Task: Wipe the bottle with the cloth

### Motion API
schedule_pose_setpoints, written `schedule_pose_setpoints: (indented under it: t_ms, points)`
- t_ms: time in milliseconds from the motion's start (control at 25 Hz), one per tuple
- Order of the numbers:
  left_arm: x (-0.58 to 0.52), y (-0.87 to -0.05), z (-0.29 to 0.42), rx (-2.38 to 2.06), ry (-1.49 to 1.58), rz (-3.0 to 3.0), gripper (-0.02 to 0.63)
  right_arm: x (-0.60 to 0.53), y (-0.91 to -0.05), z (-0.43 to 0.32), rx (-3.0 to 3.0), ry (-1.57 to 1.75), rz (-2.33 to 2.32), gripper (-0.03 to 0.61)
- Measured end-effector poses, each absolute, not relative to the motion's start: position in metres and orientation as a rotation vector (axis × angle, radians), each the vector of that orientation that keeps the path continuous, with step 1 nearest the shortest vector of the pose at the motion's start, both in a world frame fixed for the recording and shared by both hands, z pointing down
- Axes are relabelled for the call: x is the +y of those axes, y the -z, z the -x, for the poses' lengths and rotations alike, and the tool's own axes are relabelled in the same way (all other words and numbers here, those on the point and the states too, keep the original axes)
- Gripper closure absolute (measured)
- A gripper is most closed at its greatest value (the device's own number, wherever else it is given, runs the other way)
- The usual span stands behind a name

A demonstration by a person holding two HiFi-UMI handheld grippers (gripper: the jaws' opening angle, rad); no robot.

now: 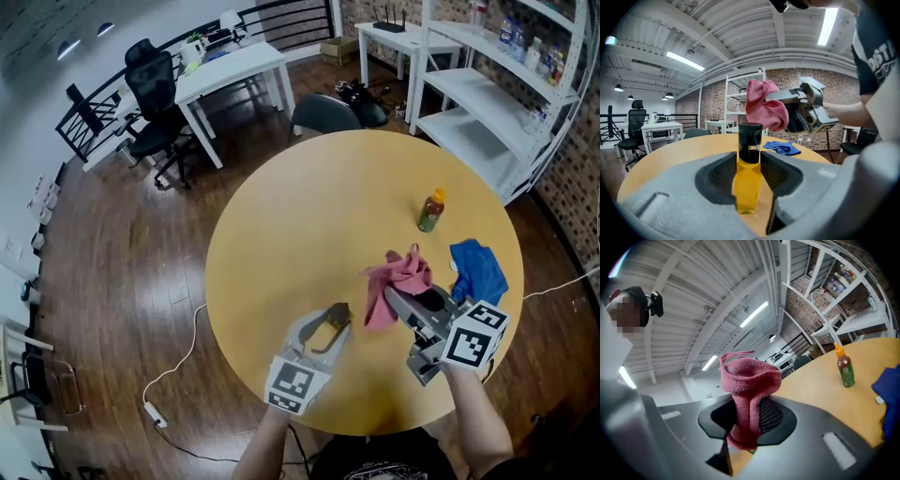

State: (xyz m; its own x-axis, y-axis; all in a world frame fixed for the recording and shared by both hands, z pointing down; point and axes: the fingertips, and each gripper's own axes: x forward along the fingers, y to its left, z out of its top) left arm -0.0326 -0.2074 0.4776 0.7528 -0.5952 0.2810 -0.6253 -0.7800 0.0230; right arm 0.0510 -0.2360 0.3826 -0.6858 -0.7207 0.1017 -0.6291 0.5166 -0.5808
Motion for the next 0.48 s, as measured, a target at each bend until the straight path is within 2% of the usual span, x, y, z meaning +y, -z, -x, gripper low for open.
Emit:
schedule_pose_setpoints:
  t_ms: [120, 240, 480]
  points:
    - [-0.209, -0.480, 0.032, -1.012, -0.383, -2.808, 0.462, -0.222, -0.417, -0.066, 2.549, 1.008, 1.221, 0.480]
    - [-0.210, -0.472, 0.030, -1.019, -0.350, -2.793, 0.414, -0.203, -0.452, -0.068, 2.509, 1.126, 1.257, 0.480]
    - [-0.219, -0.468, 0.029, -1.058, -0.378, -2.809, 0.416, -0.182, -0.489, -0.058, 2.460, 1.259, 1.257, 0.480]
